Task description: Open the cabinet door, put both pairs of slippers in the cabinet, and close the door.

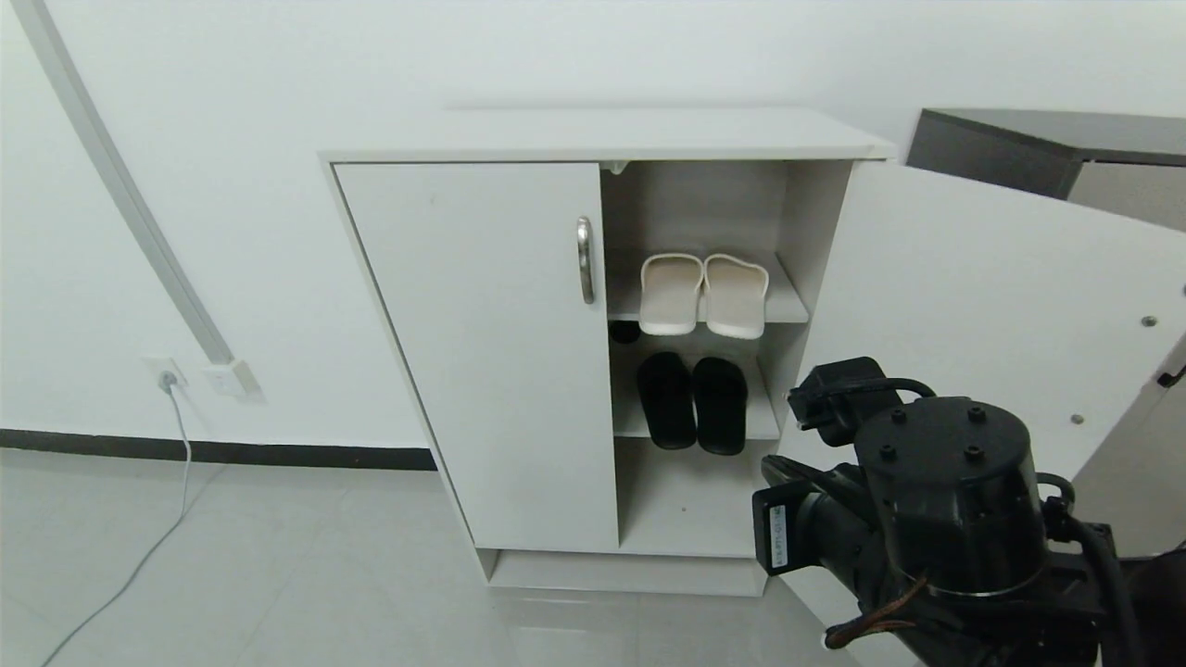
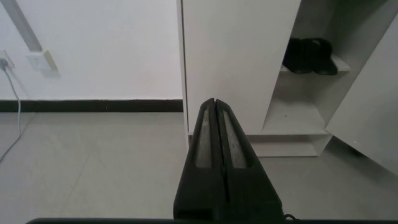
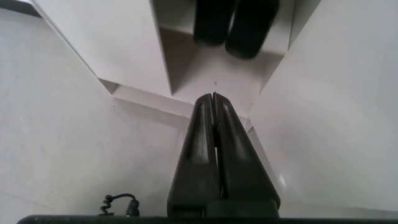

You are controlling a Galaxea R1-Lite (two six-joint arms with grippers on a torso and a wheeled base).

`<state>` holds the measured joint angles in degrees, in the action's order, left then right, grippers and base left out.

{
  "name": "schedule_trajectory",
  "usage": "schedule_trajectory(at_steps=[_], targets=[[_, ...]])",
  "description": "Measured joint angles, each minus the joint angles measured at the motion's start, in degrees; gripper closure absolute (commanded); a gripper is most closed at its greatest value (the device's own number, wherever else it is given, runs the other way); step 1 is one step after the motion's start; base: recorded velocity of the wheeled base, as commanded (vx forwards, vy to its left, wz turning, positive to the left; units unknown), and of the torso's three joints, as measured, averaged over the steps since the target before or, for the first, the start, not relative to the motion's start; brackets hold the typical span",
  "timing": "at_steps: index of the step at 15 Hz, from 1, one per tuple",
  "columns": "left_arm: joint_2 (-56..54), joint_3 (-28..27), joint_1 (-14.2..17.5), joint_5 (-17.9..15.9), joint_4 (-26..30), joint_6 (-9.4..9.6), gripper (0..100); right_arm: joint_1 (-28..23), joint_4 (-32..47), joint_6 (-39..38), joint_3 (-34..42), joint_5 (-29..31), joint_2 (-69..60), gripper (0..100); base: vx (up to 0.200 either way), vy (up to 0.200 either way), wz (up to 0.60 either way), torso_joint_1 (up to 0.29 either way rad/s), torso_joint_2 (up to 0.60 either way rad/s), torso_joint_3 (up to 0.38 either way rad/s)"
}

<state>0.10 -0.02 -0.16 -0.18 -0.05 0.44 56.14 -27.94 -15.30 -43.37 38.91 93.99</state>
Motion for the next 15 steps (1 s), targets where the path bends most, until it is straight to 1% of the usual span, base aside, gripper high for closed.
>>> schedule_trajectory(at_steps=[7, 15], targets=[[0.0, 0.0, 0.0, 0.0, 0.0, 0.0, 100, -0.2, 0.1, 0.0, 0.0, 0.0, 0.0, 100, 0.0, 0.0, 0.0, 0.117, -0.47, -0.341], [0.0, 0.0, 0.0, 0.0, 0.0, 0.0, 100, -0.2, 0.1, 0.3, 0.4, 0.0, 0.0, 100, 0.0, 0.0, 0.0, 0.177, -0.49, -0.317]])
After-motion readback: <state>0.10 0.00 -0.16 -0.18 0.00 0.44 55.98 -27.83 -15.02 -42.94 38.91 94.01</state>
